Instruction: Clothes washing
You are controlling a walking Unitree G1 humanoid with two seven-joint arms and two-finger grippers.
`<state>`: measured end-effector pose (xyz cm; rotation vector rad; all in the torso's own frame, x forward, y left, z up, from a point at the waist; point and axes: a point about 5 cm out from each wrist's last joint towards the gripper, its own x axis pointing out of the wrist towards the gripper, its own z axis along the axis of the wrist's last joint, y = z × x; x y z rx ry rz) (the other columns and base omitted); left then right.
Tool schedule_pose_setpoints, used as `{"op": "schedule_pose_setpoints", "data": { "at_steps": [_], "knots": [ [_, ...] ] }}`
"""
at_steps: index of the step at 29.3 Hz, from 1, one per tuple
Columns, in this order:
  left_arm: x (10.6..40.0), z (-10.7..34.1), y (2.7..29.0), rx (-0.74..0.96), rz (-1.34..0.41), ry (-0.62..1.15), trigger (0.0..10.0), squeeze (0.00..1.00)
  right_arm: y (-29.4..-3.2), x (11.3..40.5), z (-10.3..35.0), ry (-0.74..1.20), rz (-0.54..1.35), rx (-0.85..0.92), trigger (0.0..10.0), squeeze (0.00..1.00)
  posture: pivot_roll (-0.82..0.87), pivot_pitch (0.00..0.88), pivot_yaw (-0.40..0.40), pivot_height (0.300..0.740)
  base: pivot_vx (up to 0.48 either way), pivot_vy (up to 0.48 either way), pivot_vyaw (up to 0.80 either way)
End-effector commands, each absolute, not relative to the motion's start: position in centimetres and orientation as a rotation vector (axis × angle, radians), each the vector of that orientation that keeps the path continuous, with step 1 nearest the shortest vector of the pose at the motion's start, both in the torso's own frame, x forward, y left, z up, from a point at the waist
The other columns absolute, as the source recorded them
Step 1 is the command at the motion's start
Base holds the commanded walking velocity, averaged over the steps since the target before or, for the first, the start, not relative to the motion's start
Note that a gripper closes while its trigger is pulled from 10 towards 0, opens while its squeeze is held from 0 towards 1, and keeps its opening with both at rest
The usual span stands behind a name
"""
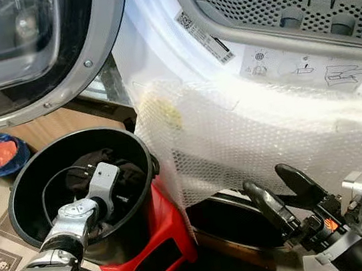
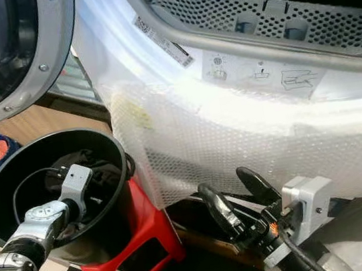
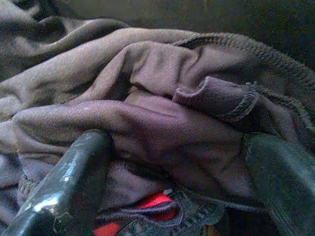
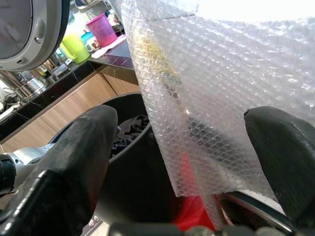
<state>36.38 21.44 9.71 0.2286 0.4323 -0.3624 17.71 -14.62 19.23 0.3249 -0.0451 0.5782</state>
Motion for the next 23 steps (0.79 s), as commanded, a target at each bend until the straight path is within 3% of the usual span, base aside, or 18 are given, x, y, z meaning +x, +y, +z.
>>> {"op": "schedule_pose_setpoints", "data": {
  "at_steps": [1, 4, 5, 6, 7, 8, 23],
  "knots": [
    [35.6, 8.8, 22.5, 0.242, -0.342, 0.471, 10.0, 0.0, -14.8, 17.3, 19.6, -0.048, 0.576, 0.314, 10.0, 0.0, -0.17, 0.335, -0.024, 0.74, 0.0, 0.0, 0.0],
    [35.4, 8.7, 22.9, 0.238, -0.34, 0.474, 10.0, 0.0, -15.0, 17.2, 19.7, -0.048, 0.573, 0.313, 10.0, 0.0, -0.18, 0.338, -0.025, 0.74, 0.0, 0.0, 0.0],
    [35.3, 8.6, 23.1, 0.227, -0.345, 0.474, 6.2, 0.0, -15.0, 17.2, 19.8, -0.05, 0.57, 0.314, 10.0, 0.0, -0.18, 0.337, -0.026, 0.74, 0.0, 0.0, 0.0],
    [35.2, 8.6, 23.3, 0.22, -0.348, 0.475, 4.2, 0.0, -15.1, 17.2, 19.9, -0.051, 0.568, 0.315, 10.0, 0.0, -0.18, 0.339, -0.027, 0.74, 0.0, 0.0, 0.0],
    [35.2, 8.6, 23.3, 0.218, -0.349, 0.475, 4.2, 0.0, -15.1, 17.2, 19.9, -0.052, 0.567, 0.315, 10.0, 0.0, -0.18, 0.339, -0.027, 0.74, 0.0, 0.0, 0.0],
    [35.1, 8.6, 23.4, 0.217, -0.352, 0.475, 0.0, 0.0, -15.1, 17.2, 19.9, -0.053, 0.566, 0.315, 10.0, 0.0, -0.19, 0.338, -0.028, 0.74, 0.0, 0.0, 0.0],
    [34.7, 8.3, 23.7, 0.302, -0.414, 0.484, 0.0, 0.0, -15.4, 17.0, 20.4, -0.062, 0.553, 0.312, 10.0, 0.0, -0.21, 0.345, -0.035, 0.74, 0.0, 0.0, 0.0]
  ]
}}
